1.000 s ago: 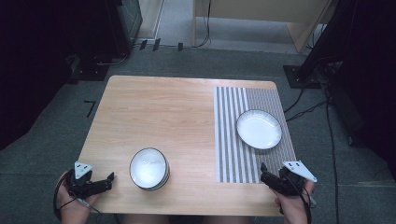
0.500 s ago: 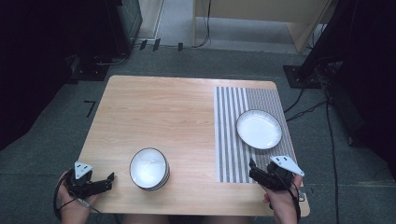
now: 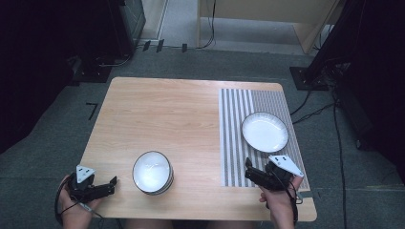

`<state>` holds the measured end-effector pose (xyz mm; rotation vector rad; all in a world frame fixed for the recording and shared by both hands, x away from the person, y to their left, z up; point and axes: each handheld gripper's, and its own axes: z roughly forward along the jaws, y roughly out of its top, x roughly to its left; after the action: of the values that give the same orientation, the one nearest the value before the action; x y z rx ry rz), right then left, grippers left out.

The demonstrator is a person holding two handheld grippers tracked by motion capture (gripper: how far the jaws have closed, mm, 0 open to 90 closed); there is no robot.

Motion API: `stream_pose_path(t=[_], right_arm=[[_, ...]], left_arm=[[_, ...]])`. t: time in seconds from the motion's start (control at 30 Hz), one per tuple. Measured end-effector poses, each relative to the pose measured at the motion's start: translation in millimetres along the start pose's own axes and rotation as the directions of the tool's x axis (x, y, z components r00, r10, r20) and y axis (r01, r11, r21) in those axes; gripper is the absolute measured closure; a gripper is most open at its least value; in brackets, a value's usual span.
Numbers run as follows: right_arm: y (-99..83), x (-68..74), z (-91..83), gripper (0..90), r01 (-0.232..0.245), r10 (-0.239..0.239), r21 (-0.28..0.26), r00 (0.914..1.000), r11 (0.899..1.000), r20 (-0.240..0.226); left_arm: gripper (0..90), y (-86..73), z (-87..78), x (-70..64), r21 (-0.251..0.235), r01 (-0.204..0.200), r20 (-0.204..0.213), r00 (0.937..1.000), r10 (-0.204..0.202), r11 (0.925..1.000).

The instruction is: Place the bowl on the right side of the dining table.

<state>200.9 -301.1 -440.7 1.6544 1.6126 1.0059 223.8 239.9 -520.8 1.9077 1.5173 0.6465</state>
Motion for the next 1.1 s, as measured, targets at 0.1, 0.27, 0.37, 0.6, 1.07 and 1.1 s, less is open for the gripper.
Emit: stream_pose_path(t=[0.1, 0.27, 0.37, 0.6, 1.07, 1.1], right_arm=[[1.0, 3.8, 0.2, 2.7, 0.003, -0.003, -0.004, 1.0000, 1.000, -0.001], [2.7, 14.1, 0.4, 2.8, 0.024, -0.025, -0.003, 0.9996, 1.000, -0.013], [3.7, 20.0, 0.8, 2.8, 0.032, -0.032, -0.007, 0.9994, 0.999, -0.015], [7.4, 35.3, 1.3, 2.9, 0.048, -0.049, -0.017, 0.9981, 0.999, -0.037], [11.0, 64.8, 5.2, 2.9, 0.079, -0.079, -0.009, 0.9938, 0.997, -0.078], [11.3, 66.5, 5.4, 2.9, 0.079, -0.080, -0.009, 0.9935, 0.997, -0.081]], left_arm=[[0.0, 0.0, 0.0, 0.0, 0.000, 0.000, 0.000, 1.0000, 0.000, 1.0000], [0.0, 0.0, 0.0, 0.0, 0.000, 0.000, 0.000, 1.0000, 0.000, 1.0000], [0.0, 0.0, 0.0, 0.0, 0.000, 0.000, 0.000, 1.0000, 0.000, 1.0000], [0.0, 0.0, 0.0, 0.0, 0.000, 0.000, 0.000, 1.0000, 0.000, 1.0000], [0.0, 3.9, 1.8, -0.3, 0.018, -0.012, 0.014, 0.9998, 0.012, 0.9998], [0.0, 4.6, 2.5, -0.1, 0.019, -0.014, 0.017, 0.9998, 0.013, 0.9997]])
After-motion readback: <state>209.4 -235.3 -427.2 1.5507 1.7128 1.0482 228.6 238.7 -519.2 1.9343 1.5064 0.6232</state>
